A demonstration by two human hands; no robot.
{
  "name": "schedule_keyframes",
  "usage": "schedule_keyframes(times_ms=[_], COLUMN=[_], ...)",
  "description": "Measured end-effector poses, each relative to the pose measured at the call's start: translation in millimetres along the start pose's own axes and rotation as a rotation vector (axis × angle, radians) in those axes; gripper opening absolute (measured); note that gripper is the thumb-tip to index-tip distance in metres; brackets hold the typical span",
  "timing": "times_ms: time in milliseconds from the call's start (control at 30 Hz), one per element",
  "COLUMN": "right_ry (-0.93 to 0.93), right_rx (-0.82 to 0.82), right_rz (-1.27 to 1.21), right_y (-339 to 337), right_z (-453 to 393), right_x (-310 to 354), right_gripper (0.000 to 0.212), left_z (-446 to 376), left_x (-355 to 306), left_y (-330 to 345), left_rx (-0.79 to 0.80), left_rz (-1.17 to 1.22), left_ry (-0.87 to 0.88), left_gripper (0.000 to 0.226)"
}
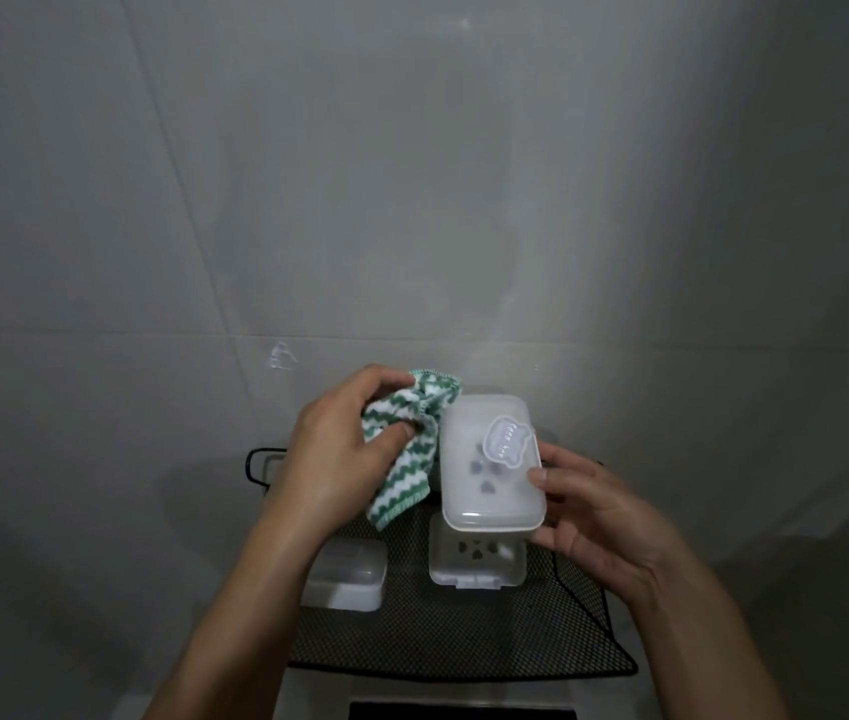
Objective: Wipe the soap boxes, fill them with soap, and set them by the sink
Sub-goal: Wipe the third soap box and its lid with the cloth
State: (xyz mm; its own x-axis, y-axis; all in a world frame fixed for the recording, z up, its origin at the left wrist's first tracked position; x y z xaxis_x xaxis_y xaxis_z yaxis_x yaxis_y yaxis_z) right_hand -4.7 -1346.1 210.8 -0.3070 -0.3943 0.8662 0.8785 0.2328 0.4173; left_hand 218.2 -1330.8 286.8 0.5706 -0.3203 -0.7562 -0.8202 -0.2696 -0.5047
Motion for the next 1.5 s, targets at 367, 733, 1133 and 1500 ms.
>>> schedule_keyframes(times_ms=[367,733,1133,1500], right_ry=[-0.067,-0.178,-0.201,-0.178], right_rx=[-0.059,-0.036,-0.023,0.023], right_rz=[0.004,0.043,0.128,0.272], right_y=[8,6,23,29], right_z=[-5,-2,-8,-1], right_x=[8,21,21,14], right_gripper=[0.058,0.049,0.041,0.054], left_z=[-17,-2,-19,-76], left_x=[-37,-44,-64,-48], left_y=[24,25,44,31], left_rx=[0.105,0.177,0.186,0.501], left_rz=[-0.193,-0.143,-0.302,-0.117], left_ry=[0.175,0.235,0.386,0.131], left_gripper=[0.028,0.028,0.035,0.030])
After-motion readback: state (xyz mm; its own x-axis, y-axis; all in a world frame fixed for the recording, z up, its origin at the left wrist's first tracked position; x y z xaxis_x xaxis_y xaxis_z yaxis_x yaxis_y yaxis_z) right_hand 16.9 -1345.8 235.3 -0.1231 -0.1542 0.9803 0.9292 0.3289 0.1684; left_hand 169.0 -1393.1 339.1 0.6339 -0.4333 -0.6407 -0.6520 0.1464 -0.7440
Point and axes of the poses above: each hand's wrist, its own z-axis away from the middle knuckle, its own y-axis out of the palm, x = y × z, the point moved 5 cm from there along -z, towards the middle knuckle, and after that the axes turned 7 degrees about z, right-handed, at the moved point
